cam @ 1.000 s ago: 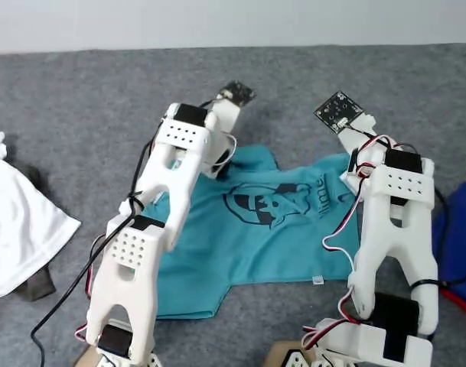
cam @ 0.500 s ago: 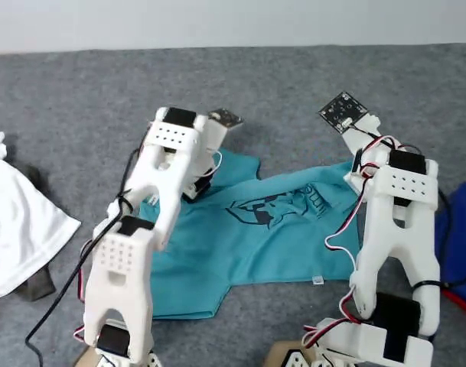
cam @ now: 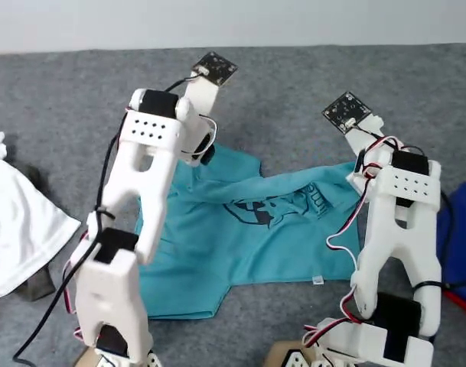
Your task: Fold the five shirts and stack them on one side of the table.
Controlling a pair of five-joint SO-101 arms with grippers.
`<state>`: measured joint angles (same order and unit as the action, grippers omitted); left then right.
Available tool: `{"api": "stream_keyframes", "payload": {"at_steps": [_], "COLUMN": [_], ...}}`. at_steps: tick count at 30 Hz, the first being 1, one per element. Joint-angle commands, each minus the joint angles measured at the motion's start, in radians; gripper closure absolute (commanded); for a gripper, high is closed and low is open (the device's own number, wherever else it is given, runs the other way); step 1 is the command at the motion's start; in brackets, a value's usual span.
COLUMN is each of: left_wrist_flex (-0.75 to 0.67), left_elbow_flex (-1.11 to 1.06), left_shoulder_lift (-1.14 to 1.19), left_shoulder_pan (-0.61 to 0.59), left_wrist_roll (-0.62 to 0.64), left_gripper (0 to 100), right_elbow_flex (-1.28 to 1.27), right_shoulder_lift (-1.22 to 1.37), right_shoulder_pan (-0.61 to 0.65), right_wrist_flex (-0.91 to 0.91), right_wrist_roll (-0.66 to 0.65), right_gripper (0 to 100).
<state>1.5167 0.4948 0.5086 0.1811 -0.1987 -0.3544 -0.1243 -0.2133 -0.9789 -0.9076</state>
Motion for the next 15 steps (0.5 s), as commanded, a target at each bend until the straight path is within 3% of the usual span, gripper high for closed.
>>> {"api": "stream_keyframes", "payload": {"at_steps": [1,15], "left_wrist_flex": [-0.106,-0.083], "left_elbow_flex": [0.024,0.492], "left_shoulder_lift": [0.049,0.446], "left_shoulder_pan": [-0.012,-0.080], "left_wrist_roll": [0.040,0.049], "left_gripper": [81,79], "right_elbow_flex": [0.015,0.014], "right_shoulder_lift": [-0.065,-0.067], "right_shoulder_pan": [-0.008,-0.008], "right_wrist_flex": [0.013,0.012], "right_wrist_roll": [0.012,0.012], "right_gripper": [98.9,98.9]}}
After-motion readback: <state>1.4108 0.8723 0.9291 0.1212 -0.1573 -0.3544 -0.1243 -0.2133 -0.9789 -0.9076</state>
